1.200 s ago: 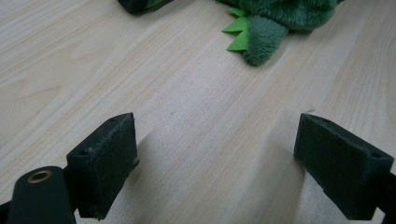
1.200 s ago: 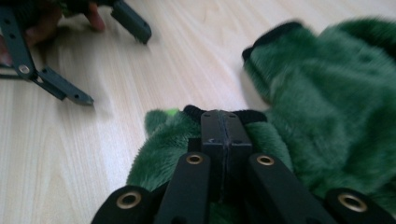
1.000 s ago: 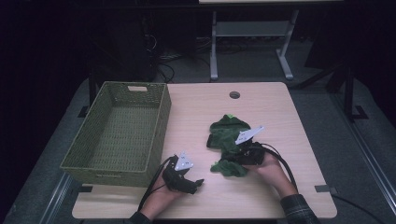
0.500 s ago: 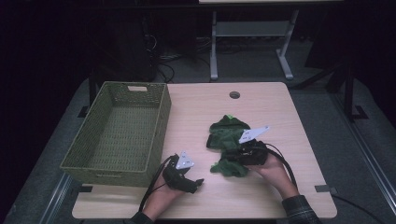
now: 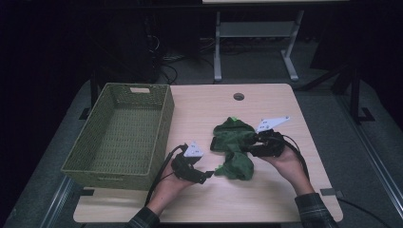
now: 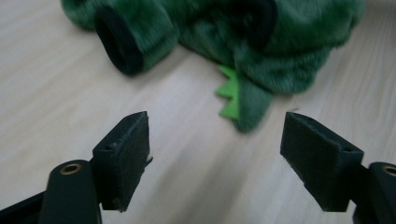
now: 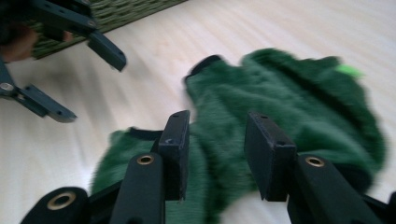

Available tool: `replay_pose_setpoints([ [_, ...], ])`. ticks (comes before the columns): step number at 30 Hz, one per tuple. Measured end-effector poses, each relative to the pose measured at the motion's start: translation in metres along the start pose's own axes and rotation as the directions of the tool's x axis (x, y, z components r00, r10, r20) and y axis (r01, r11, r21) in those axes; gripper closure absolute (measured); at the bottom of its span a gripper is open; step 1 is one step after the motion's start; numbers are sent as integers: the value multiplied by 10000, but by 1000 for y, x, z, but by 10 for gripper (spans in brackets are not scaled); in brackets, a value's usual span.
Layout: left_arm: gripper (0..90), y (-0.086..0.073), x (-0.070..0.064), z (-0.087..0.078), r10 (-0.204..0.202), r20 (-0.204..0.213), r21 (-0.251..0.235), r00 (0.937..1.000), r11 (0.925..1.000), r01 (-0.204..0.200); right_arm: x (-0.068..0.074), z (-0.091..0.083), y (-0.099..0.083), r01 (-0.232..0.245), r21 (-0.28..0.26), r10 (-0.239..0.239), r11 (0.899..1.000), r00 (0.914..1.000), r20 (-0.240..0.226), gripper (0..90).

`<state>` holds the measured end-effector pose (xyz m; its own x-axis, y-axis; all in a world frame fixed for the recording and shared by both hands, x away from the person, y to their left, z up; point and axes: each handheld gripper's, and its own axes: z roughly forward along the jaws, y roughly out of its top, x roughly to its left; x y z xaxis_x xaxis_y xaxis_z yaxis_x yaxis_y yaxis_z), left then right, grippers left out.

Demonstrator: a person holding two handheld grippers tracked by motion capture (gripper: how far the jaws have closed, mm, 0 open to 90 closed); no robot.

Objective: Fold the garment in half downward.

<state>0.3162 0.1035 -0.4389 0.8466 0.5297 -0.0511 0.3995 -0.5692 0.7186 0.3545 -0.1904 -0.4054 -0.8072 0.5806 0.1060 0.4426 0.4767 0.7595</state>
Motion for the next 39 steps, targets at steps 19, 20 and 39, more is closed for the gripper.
replay_pose_setpoints([
  [19,494,76,60,25,32,-709,-383,9975,9992,-59,-63,8,28,-699,-604,754,9957,9926,949,611],
  [20,494,78,63,28,12,-709,-361,9975,9993,-38,-66,10,28,-684,-755,761,9948,9917,1038,626],
  [39,520,78,105,90,-382,-375,320,9986,9987,394,-110,68,-3,-1831,1067,1760,9773,9817,727,590],
])
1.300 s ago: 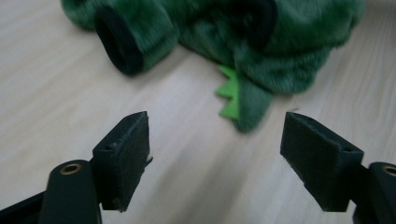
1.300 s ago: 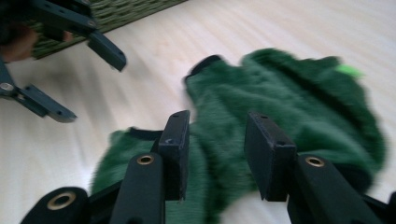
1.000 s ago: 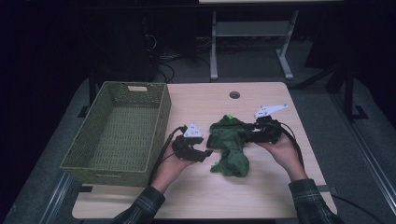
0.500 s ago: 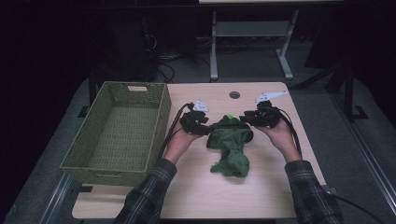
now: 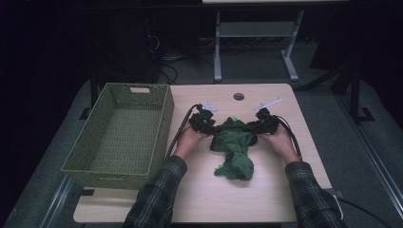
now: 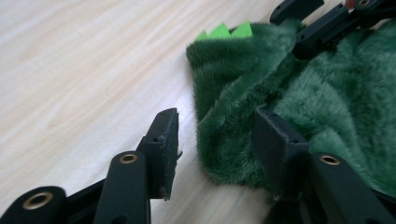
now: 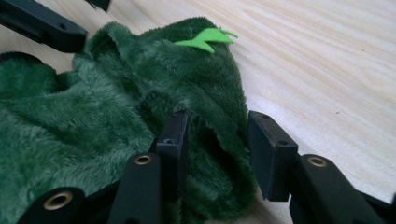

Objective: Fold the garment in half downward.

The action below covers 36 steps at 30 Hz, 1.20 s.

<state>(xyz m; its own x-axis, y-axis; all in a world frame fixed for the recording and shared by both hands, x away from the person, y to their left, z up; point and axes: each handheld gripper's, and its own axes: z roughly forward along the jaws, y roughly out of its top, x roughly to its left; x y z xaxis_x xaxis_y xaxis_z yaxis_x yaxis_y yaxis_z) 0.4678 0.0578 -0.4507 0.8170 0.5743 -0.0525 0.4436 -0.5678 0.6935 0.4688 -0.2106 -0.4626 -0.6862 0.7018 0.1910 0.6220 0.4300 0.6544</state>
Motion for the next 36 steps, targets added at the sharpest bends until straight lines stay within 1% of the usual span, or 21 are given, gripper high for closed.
replay_pose_setpoints([
  [4,586,-1,1,7,-58,20,128,10000,9999,58,1,0,1,160,7,-160,9999,9998,138,660],
  [5,621,-1,1,9,25,43,180,10000,9998,-26,1,1,1,162,31,-163,9999,9997,158,689],
  [6,638,0,0,10,155,-19,183,9999,9997,-155,2,1,1,172,26,-172,9998,9997,148,703],
  [7,643,-1,-1,10,131,-35,190,9999,9997,-130,2,1,1,188,54,-188,9998,9997,157,704],
  [8,664,0,-1,11,239,11,294,9997,9993,-239,2,1,1,202,90,-204,9998,9996,174,719],
  [11,711,1,-3,13,438,-97,422,9990,9982,-434,3,2,1,208,135,-210,9997,9996,179,771],
  [13,762,0,-5,16,405,-115,524,9991,9978,-398,3,3,1,152,112,-154,9998,9998,161,814],
  [15,823,0,-6,18,593,-173,618,9981,9964,-582,4,4,1,255,199,-260,9995,9993,275,853],
  [17,864,0,-6,18,560,-212,557,9982,9969,-548,4,4,1,221,187,-226,9996,9994,260,870],
  [19,872,2,-6,15,434,-223,548,9988,9976,-421,6,2,3,198,202,-204,9996,9994,276,877],
  [21,873,4,-5,11,387,-130,377,9992,9986,-382,7,-3,5,216,95,-219,9997,9993,313,880],
  [22,873,6,-6,8,284,-149,205,9995,9994,-281,8,-5,6,195,13,-196,9998,9993,314,881],
  [23,873,8,-6,5,316,-163,117,9994,9994,-314,8,-9,7,171,-96,-168,9998,9994,311,881],
  [25,872,12,-6,0,213,-184,-166,9996,9996,-216,9,-15,11,194,-378,-183,9991,9994,308,885],
  [27,872,19,-7,-5,182,-242,-342,9995,9992,-190,9,-21,15,31,-631,-12,9980,9995,306,887],
  [28,872,23,-7,-8,197,-239,-444,9995,9988,-207,9,-24,17,20,-772,3,9970,9996,298,887],
  [29,872,27,-8,-10,250,-254,-505,9994,9984,-262,8,-26,20,-72,-690,91,9976,9996,277,887],
  [32,871,40,-9,-19,443,-360,-726,9984,9963,-468,9,-35,29,102,-965,-57,9953,9989,465,888],
  [33,871,44,-9,-22,547,-402,-767,9977,9954,-577,8,-38,33,65,-1036,-24,9946,9992,399,888],
  [34,871,47,-9,-25,532,-429,-855,9977,9947,-567,7,-40,36,99,-1026,-50,9947,9989,475,888],
  [36,871,54,-9,-31,643,-513,-998,9966,9926,-692,7,-46,41,305,-1282,-225,9913,9977,633,888],
])
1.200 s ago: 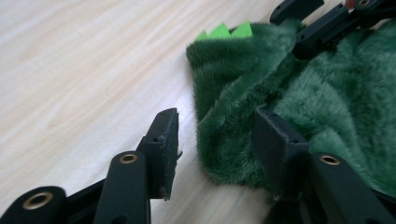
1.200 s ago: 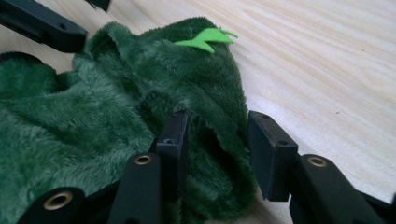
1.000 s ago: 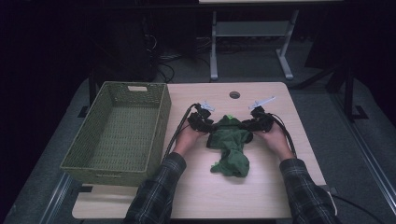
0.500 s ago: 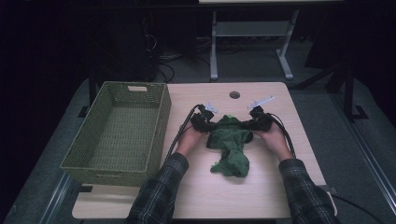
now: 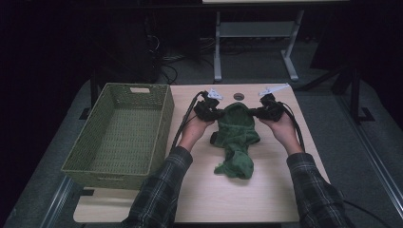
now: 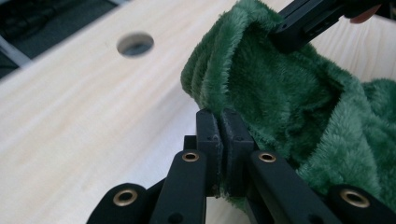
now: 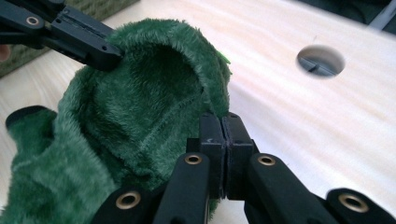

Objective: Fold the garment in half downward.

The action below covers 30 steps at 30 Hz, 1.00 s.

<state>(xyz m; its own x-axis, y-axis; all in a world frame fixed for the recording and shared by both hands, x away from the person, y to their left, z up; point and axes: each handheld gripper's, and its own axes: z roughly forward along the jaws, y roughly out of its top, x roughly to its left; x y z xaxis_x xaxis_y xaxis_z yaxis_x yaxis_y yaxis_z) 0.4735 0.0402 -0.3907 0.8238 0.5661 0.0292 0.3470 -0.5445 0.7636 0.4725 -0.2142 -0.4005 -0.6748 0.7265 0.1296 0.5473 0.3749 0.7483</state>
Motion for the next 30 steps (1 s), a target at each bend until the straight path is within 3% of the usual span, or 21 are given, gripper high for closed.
replay_pose_setpoints([
  [1,871,3,0,-2,-6,-36,-86,10000,10000,5,-1,-3,3,-153,26,153,9999,9999,-47,888],
  [4,870,10,-1,-10,91,-64,-283,9999,9996,-93,-2,-10,11,-42,-125,44,9999,9999,123,888],
  [8,867,11,-7,-18,197,64,-327,9998,9993,-195,1,-20,10,52,-323,-53,9995,10000,-10,888],
  [23,866,-4,-38,-50,211,698,-843,9973,9963,-152,33,-57,-8,726,-845,-761,9938,9963,-389,887],
  [28,864,-16,-51,-55,525,557,-678,9971,9965,-487,47,-64,-21,867,-949,-926,9917,9939,-596,886],
  [30,864,-20,-56,-57,539,697,-764,9961,9959,-486,53,-65,-28,843,-944,-908,9920,9936,-668,886],
])
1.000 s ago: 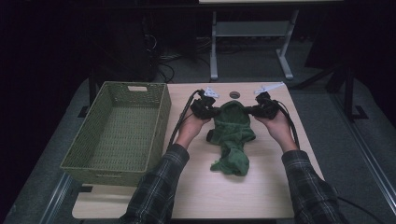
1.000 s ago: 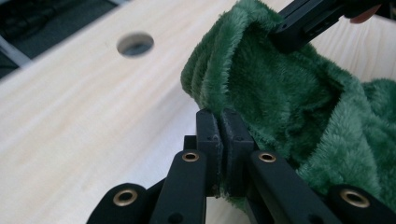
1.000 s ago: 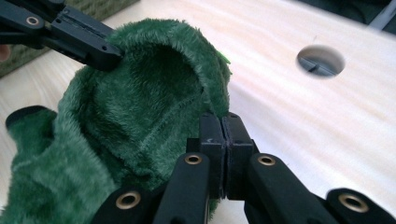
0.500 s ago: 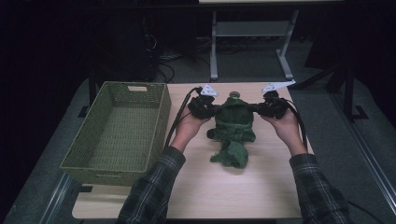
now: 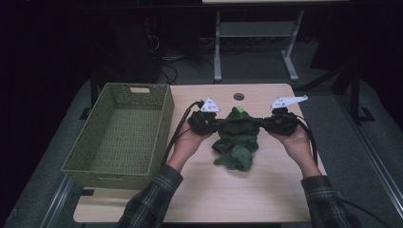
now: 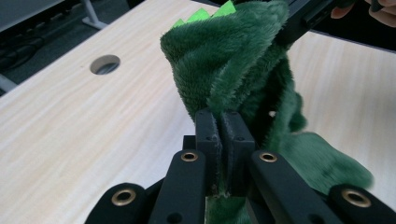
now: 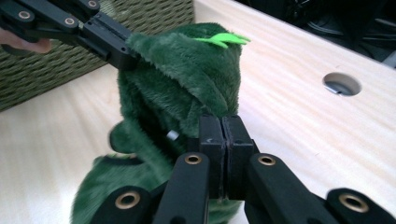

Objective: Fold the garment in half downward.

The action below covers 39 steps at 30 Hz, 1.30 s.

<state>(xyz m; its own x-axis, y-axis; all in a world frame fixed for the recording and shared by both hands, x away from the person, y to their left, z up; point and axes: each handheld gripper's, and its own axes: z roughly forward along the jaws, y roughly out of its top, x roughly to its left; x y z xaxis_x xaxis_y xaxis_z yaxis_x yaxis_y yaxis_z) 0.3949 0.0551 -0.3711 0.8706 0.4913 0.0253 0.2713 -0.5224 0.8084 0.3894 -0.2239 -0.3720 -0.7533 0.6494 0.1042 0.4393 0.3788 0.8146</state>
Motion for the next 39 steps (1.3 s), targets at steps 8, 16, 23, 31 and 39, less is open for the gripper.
replay_pose_setpoints([
  [8,864,-21,-17,-7,37,375,-150,9993,9999,-31,23,-4,-20,176,-33,-177,9998,9994,-293,885],
  [16,865,-51,-31,-7,167,894,-70,9959,9998,-162,41,-12,-49,173,67,-170,9998,9988,-457,884],
  [23,865,-70,-43,-2,347,1276,210,9912,9991,-377,55,-13,-74,223,440,-191,9988,9972,-722,884],
  [31,865,-87,-53,14,380,1669,713,9852,9962,-505,61,-2,-90,152,1299,-42,9914,9964,-848,884],
  [39,864,-96,-60,30,590,1896,1282,9801,9882,-843,60,17,-105,180,2142,33,9766,9951,-988,881],
])
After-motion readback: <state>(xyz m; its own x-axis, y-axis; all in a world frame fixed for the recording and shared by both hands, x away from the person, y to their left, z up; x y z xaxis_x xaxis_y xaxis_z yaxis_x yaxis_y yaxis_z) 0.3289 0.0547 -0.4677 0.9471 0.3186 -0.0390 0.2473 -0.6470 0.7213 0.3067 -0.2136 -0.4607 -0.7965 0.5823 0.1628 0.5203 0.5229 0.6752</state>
